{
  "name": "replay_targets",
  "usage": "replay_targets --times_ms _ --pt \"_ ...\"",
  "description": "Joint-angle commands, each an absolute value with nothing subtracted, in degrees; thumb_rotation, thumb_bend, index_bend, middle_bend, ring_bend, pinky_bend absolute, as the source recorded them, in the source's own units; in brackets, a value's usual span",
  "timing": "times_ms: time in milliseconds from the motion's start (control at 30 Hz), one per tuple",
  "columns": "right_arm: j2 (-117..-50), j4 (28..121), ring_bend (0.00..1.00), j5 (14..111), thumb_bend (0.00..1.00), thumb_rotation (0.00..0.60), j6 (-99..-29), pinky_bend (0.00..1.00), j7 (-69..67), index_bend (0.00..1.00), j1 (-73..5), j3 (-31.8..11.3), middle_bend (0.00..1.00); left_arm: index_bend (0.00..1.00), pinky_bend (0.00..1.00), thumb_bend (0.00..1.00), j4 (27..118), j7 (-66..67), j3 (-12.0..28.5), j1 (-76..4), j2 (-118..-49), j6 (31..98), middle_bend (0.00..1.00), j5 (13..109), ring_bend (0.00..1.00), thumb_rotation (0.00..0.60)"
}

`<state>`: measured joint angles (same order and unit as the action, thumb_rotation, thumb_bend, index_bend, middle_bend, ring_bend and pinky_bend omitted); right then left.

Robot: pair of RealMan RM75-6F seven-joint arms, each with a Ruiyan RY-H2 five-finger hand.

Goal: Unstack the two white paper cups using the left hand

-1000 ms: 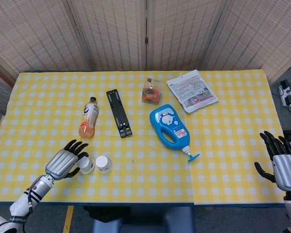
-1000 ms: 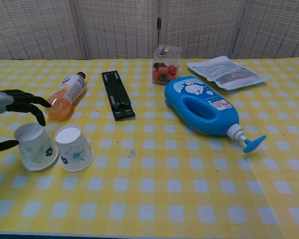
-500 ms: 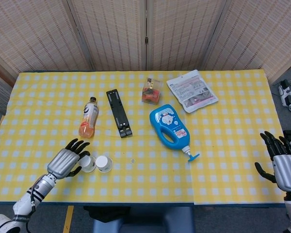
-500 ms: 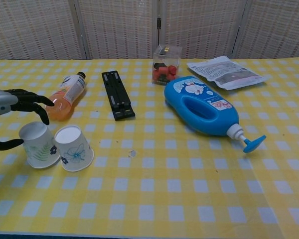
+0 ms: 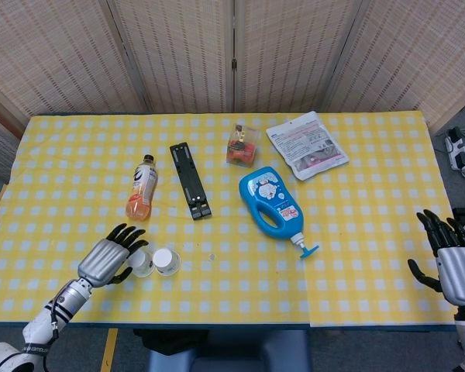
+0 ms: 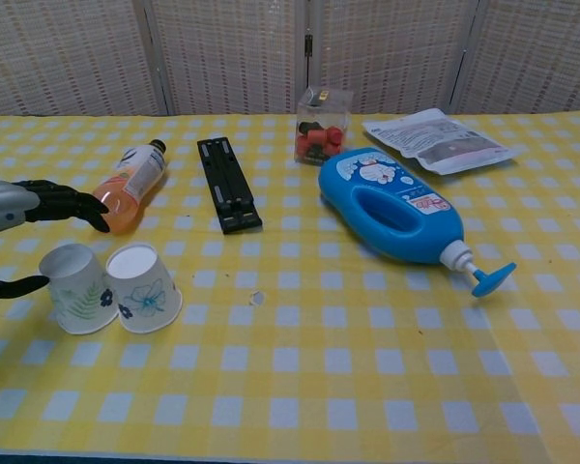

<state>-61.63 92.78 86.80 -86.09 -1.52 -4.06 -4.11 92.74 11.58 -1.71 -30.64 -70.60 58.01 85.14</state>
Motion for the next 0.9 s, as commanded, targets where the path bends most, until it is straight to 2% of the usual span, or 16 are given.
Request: replay_targets --times_ms 33,200,400,533,733,767,900 --pt "-61.62 92.82 0.16 86.79 0.35 0.600 -86.17 0.09 -1.48 0.07 -4.05 -4.15 0.10 0.12 0.06 0.47 93.12 11.50 -1.77 -30.55 -70.17 58.18 0.11 85.26 0.07 0.600" --pt "-61.45 92.85 0.16 86.67 0.35 0.600 -86.26 0.09 -1.62 0.07 -3.99 -4.24 0.10 0.09 0.05 0.47 94.53 10.47 -0.53 -29.29 -68.47 61.52 0.11 84.73 0.07 0.600" --pt "-60.35 93.01 0.16 86.61 0.35 0.600 -84.43 0.09 -4.58 0.07 -4.59 -3.96 0.10 0.09 0.05 0.47 94.61 6.04 4.01 -25.22 -66.82 69.22 0.11 78.51 0.07 0.600" --pt "-60.08 92.36 0.16 86.51 0.35 0.600 -83.40 0.09 -7.56 0.07 -4.99 -3.90 0.11 0.10 0.04 0.47 94.68 4.00 5.58 -21.47 -66.34 74.72 0.11 75.26 0.06 0.600" --pt "-60.13 91.75 0.17 86.73 0.35 0.600 -82.84 0.09 -10.15 0.07 -5.25 -3.75 0.17 0.11 0.03 0.48 94.29 5.34 5.67 -17.65 -66.58 79.93 0.11 73.52 0.05 0.600" --pt "-60.20 91.71 0.17 87.16 0.35 0.600 -82.44 0.09 -11.37 0.07 -5.49 -3.56 0.17 0.11 0.03 0.48 94.59 6.19 4.97 -15.33 -66.38 82.81 0.11 73.18 0.05 0.600" --pt "-60.57 91.34 0.16 88.05 0.35 0.600 -82.60 0.09 -12.52 0.07 -5.73 -3.36 0.17 0.11 0.02 0.48 96.27 8.64 2.67 -11.92 -66.14 86.37 0.10 75.06 0.04 0.600"
